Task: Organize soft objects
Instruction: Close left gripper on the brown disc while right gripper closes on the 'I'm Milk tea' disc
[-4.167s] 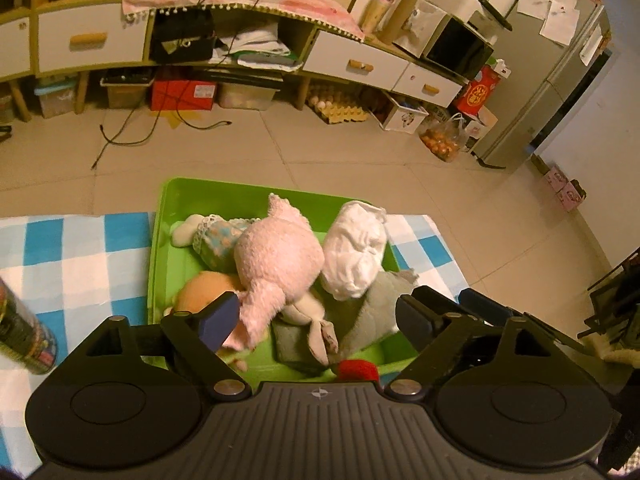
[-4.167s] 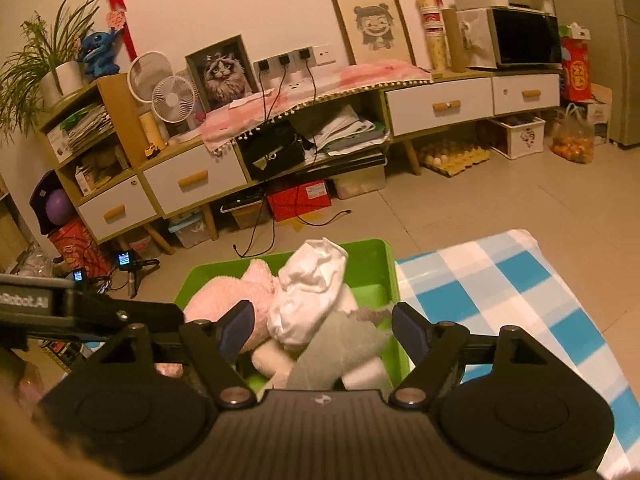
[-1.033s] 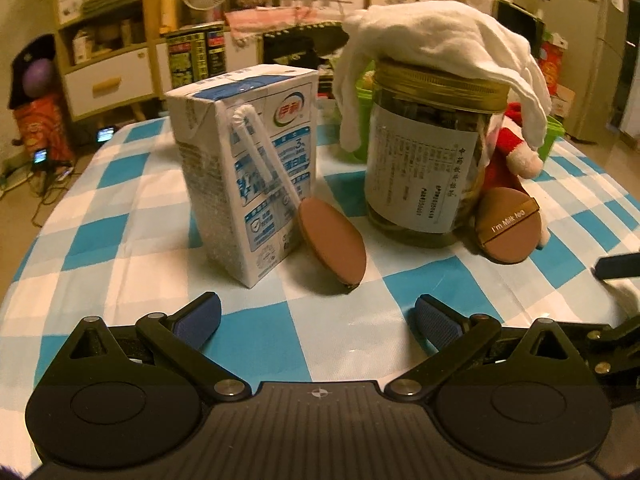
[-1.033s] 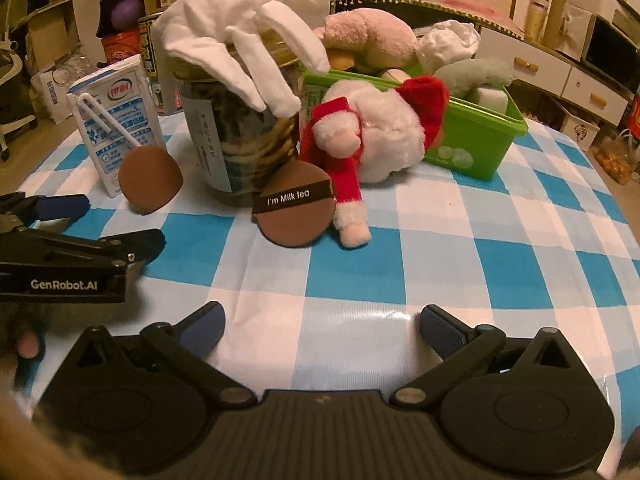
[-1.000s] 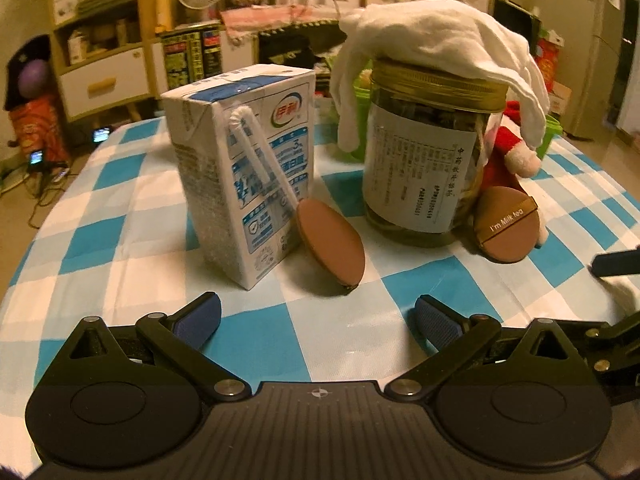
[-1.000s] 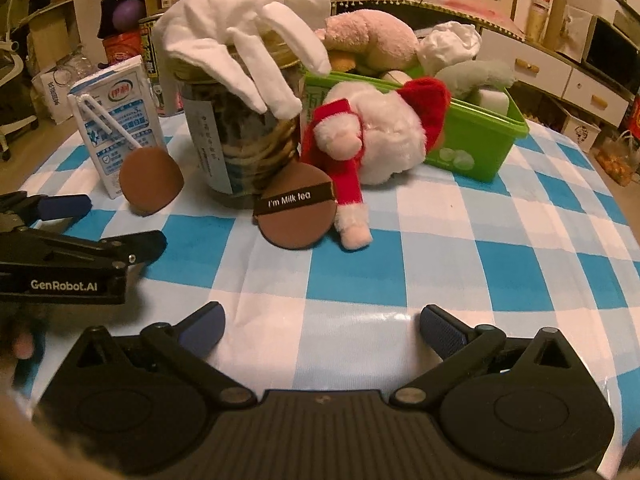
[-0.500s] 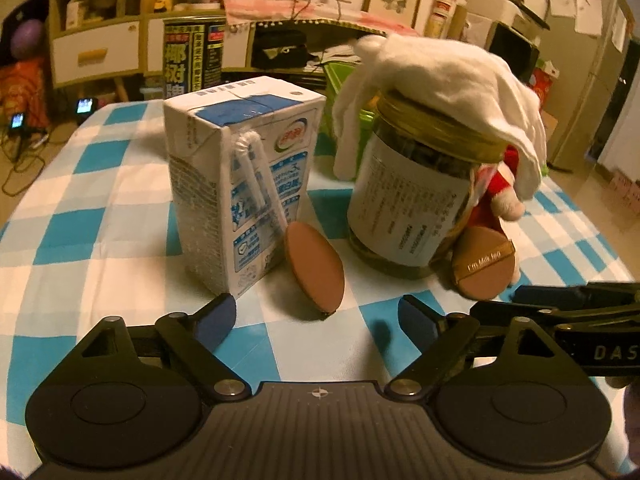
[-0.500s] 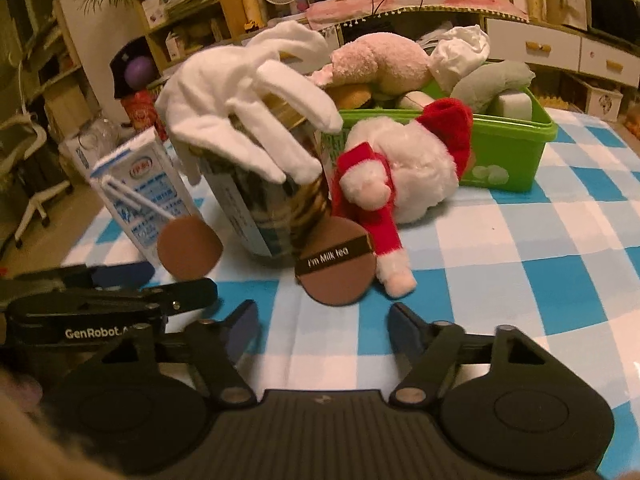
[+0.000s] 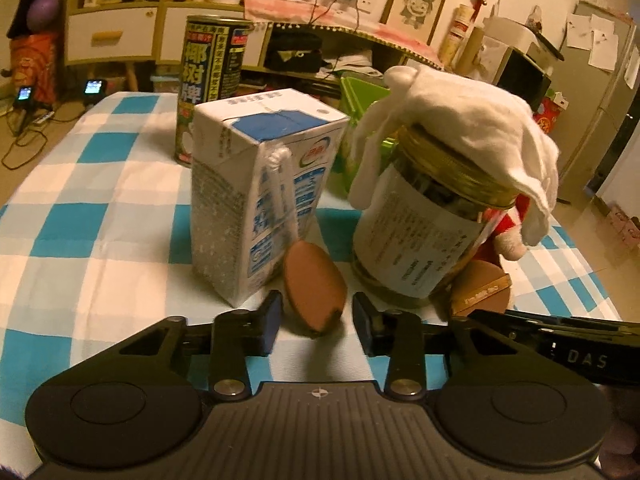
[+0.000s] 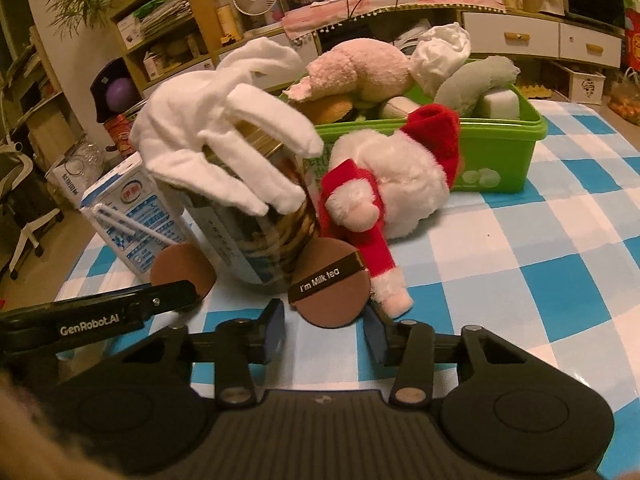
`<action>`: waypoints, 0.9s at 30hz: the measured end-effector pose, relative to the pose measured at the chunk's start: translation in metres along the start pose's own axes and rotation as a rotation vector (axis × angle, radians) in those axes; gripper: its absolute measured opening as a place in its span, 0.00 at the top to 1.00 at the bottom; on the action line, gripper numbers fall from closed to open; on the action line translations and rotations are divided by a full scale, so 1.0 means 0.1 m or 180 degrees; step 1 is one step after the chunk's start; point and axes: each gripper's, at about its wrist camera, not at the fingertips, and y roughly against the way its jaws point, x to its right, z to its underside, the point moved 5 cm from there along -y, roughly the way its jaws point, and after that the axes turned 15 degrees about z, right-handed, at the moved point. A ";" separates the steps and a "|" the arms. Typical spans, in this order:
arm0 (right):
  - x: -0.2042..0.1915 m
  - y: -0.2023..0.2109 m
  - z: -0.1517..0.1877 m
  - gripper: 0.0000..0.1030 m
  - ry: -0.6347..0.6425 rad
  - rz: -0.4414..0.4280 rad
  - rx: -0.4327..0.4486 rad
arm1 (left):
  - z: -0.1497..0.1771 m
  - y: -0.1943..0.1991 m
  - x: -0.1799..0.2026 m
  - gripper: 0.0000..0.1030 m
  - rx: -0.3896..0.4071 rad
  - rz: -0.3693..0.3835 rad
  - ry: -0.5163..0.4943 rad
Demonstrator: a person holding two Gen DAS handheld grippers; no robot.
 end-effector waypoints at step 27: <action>0.16 0.26 -0.06 0.95 -0.0167 -0.0286 -0.0016 | 0.06 0.12 0.23 0.99 -0.0160 0.0382 0.0062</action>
